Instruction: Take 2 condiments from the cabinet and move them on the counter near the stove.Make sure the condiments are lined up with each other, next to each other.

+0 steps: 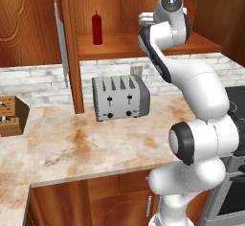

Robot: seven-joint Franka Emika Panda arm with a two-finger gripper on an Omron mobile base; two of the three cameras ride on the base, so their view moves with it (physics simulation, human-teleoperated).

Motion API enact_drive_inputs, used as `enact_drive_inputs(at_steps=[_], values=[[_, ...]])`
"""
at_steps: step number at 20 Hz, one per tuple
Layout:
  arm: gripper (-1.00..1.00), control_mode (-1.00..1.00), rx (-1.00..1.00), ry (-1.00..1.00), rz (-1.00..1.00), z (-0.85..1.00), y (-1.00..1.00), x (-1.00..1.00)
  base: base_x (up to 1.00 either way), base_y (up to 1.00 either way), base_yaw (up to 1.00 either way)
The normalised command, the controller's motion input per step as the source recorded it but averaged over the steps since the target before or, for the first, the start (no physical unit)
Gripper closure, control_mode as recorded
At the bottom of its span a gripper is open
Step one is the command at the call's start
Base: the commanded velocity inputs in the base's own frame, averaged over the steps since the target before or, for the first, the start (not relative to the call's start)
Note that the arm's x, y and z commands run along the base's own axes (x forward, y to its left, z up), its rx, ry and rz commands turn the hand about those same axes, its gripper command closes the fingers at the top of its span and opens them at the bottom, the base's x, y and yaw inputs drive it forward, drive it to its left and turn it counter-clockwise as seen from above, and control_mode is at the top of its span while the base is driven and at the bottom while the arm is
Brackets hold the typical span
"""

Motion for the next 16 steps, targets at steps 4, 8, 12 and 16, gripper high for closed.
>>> enact_drive_inputs(at_steps=[4,8,12,16], values=[[-1.00,-1.00,0.00,0.06,0.00,0.00,0.00,0.35,0.00,0.00,0.00],[-1.00,-1.00,0.01,0.11,0.00,0.00,0.00,0.30,0.00,0.00,0.00],[-1.00,-1.00,0.02,0.13,0.00,0.00,0.00,0.37,0.00,0.00,0.00],[-1.00,-1.00,0.03,0.08,0.00,0.00,0.00,0.34,0.00,0.00,0.00]])
